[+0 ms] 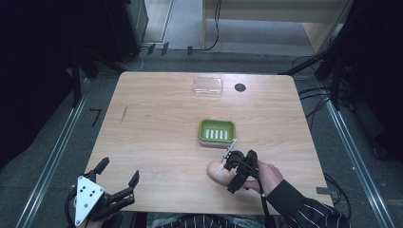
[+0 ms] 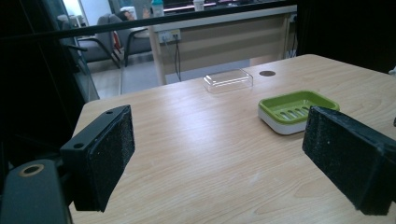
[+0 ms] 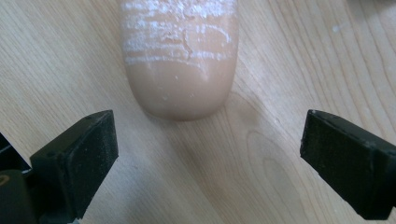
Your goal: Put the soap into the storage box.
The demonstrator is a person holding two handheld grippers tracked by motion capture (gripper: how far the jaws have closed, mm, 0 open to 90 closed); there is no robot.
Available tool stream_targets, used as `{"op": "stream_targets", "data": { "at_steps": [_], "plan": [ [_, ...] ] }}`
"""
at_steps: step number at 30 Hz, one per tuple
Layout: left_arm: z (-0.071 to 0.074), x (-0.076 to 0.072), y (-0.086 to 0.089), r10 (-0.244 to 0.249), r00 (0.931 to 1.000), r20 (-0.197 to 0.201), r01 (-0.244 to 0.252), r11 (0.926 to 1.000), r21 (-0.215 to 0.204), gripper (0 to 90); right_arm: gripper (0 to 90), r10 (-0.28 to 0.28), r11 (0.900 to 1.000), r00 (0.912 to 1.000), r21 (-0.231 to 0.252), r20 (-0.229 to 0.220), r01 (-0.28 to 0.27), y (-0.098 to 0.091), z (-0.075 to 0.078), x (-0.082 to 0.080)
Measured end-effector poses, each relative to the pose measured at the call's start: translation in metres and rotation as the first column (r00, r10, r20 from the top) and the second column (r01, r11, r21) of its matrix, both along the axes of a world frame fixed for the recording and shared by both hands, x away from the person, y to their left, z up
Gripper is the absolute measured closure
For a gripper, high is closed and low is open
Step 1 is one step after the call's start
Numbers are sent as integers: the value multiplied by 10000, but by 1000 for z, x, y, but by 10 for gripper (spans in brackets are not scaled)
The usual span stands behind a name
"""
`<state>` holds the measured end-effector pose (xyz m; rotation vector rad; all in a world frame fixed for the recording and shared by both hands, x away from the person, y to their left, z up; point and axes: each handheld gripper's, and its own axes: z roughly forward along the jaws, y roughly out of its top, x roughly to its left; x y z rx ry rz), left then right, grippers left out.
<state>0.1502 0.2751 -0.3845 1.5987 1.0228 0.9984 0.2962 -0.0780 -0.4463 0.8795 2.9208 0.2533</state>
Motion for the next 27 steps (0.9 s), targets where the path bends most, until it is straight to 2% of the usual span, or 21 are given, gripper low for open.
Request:
{"op": "stream_targets", "data": {
  "at_steps": [14, 24, 27],
  "plan": [
    [0, 0, 0, -23, 10000, -1, 23, 10000, 31, 96, 45, 380, 9993, 9991, -60, -208, -381, 25, -2, 6],
    [0, 0, 0, -36, 10000, -9, 36, 10000, 51, 96, 44, 395, 9990, 9966, -170, -723, -408, 39, -8, 19],
    [0, 0, 0, -45, 10000, -14, 45, 10000, 59, 96, 51, 401, 9983, 9957, -391, -840, -435, 45, -11, 23]
  ]
}}
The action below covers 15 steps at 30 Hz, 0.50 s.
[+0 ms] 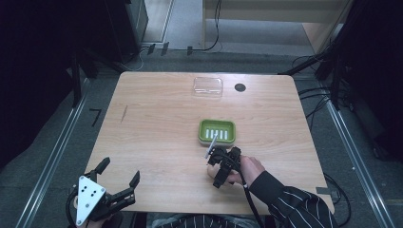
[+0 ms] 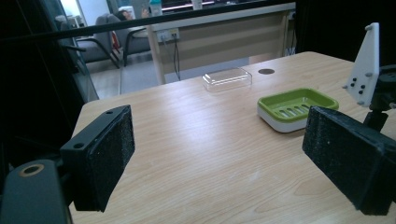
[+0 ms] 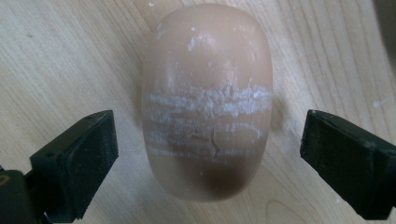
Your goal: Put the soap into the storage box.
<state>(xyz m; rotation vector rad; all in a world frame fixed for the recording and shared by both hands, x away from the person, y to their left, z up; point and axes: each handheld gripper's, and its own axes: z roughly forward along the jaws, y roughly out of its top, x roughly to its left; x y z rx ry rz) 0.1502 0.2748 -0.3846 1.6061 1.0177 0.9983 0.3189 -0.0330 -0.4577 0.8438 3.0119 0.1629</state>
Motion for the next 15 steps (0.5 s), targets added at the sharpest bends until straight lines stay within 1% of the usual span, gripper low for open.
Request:
{"op": "stream_targets", "data": {
  "at_steps": [2, 5, 6, 8, 9, 10, 11, 15],
  "plan": [
    [0, 0, 0, 2, 10000, -7, -2, 10000, 10, 96, 61, 102, 9999, 9999, -48, -10, -102, 1, -1, 1],
    [0, 0, 0, -10, 10000, -4, 10, 10000, 57, 96, 94, 28, 10000, 10000, -50, -29, -28, 5, -2, 3],
    [0, 0, 0, -8, 10000, -7, 8, 10000, 56, 96, 105, 78, 10000, 10000, -42, -8, -79, 5, -2, 3],
    [0, 0, 0, -7, 10000, -5, 7, 10000, 41, 96, 154, 80, 10000, 10000, -46, -19, -80, 7, -1, 4],
    [0, 0, 0, -4, 10000, -6, 4, 10000, 26, 96, 155, 171, 9998, 9999, -74, 23, -171, 8, -1, 5],
    [0, 0, 0, -7, 10000, -1, 7, 10000, 40, 96, 166, 121, 9998, 9999, -144, 17, -120, 10, -1, 5],
    [0, 0, 0, -13, 10000, 2, 13, 10000, 49, 96, 185, 213, 9996, 9998, -184, 19, -213, 10, -2, 5],
    [0, 0, 0, -11, 10000, -3, 11, 10000, 59, 96, 229, 171, 9992, 9999, -350, 16, -171, 12, -3, 5]
  ]
}}
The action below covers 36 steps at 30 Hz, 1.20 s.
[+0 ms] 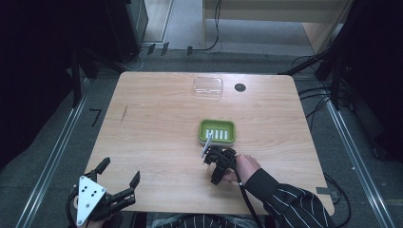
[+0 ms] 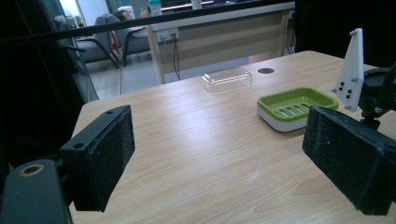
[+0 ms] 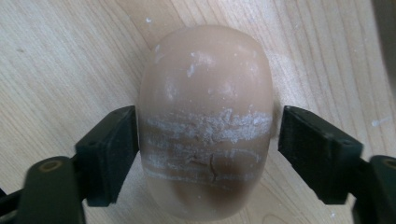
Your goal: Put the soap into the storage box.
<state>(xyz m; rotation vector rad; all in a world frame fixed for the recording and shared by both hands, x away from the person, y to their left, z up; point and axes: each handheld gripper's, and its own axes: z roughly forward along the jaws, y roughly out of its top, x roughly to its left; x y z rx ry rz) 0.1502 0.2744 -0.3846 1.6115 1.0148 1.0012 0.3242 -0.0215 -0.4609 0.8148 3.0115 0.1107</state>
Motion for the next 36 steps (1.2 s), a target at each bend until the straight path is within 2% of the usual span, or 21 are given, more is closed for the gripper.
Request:
{"op": "stream_targets", "data": {
  "at_steps": [6, 9, 11, 21, 36],
  "plan": [
    [0, 0, 0, -7, 10000, -16, 7, 10000, 17, 96, 280, 31, 10000, 9999, -95, -120, -32, 1, -3, 0],
    [0, 0, 0, -7, 10000, -15, 7, 10000, 18, 96, 287, 32, 9999, 10000, -155, -49, -33, 2, -3, -1],
    [0, 0, 0, -9, 10000, -19, 9, 10000, 32, 96, 327, 117, 9998, 9999, -180, 2, -117, 3, -3, -3],
    [0, 0, -1, -7, 10000, -13, 7, 10000, 31, 96, 338, 67, 9998, 10000, -166, 37, -66, 2, -2, -4],
    [0, 0, 0, 5, 10000, 0, -5, 10000, 4, 96, 339, 792, 9964, 9967, -314, 157, -787, 1, 3, -6]
  ]
}}
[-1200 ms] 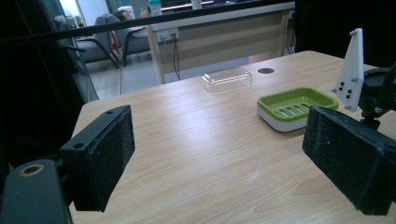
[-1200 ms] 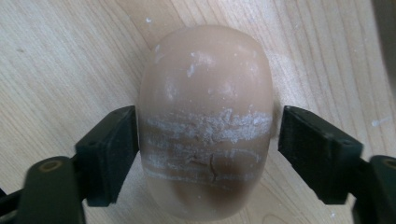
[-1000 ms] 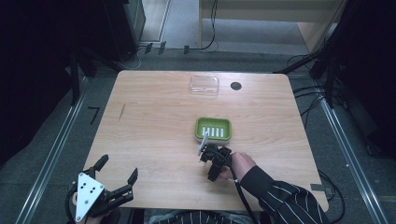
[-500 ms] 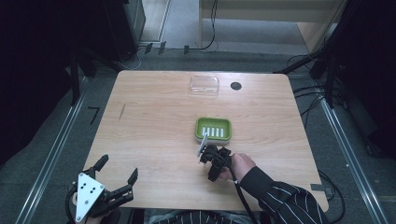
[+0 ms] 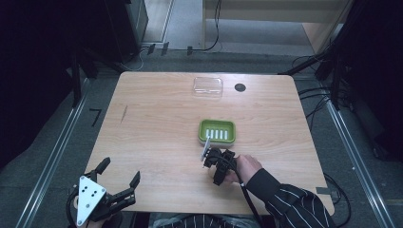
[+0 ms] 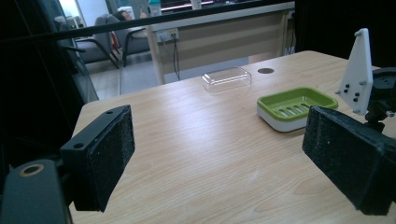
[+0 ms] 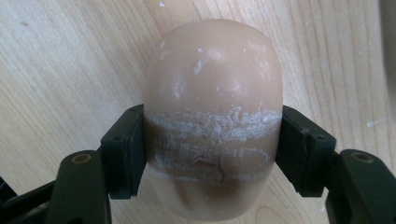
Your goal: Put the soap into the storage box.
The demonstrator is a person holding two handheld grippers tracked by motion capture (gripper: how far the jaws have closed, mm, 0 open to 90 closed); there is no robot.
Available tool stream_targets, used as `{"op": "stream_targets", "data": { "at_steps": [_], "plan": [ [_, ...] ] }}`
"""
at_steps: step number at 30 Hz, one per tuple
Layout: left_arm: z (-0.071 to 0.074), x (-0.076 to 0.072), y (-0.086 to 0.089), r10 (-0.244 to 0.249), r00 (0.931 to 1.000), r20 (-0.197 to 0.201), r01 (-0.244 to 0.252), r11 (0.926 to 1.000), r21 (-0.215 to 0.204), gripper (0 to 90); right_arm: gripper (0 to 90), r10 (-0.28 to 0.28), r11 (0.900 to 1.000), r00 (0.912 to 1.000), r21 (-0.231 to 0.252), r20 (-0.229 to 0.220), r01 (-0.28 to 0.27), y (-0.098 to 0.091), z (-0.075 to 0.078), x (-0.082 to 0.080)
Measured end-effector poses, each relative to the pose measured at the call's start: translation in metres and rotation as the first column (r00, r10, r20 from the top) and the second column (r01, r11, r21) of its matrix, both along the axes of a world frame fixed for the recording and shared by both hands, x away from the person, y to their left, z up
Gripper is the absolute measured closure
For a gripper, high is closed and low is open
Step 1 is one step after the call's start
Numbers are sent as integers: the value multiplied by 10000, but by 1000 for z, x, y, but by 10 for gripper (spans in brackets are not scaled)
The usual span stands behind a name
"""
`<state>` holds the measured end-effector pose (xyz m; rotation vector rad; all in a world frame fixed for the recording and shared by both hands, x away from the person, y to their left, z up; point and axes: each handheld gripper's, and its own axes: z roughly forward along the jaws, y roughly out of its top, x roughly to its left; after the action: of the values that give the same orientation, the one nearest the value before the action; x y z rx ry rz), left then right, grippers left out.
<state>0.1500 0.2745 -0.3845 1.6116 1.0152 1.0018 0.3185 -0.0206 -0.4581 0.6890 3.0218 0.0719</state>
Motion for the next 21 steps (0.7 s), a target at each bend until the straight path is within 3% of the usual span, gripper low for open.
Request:
{"op": "stream_targets", "data": {
  "at_steps": [18, 21],
  "plan": [
    [0, 2, 0, 2, 9999, -140, -4, 10000, -89, 96, 340, 739, 9972, 9971, -111, 167, -737, -5, 12, -3],
    [0, 1, -2, -95, 9998, -147, 96, 9999, 94, 96, 340, 866, 9961, 9961, -161, 140, -864, -7, 13, -2]
  ]
}}
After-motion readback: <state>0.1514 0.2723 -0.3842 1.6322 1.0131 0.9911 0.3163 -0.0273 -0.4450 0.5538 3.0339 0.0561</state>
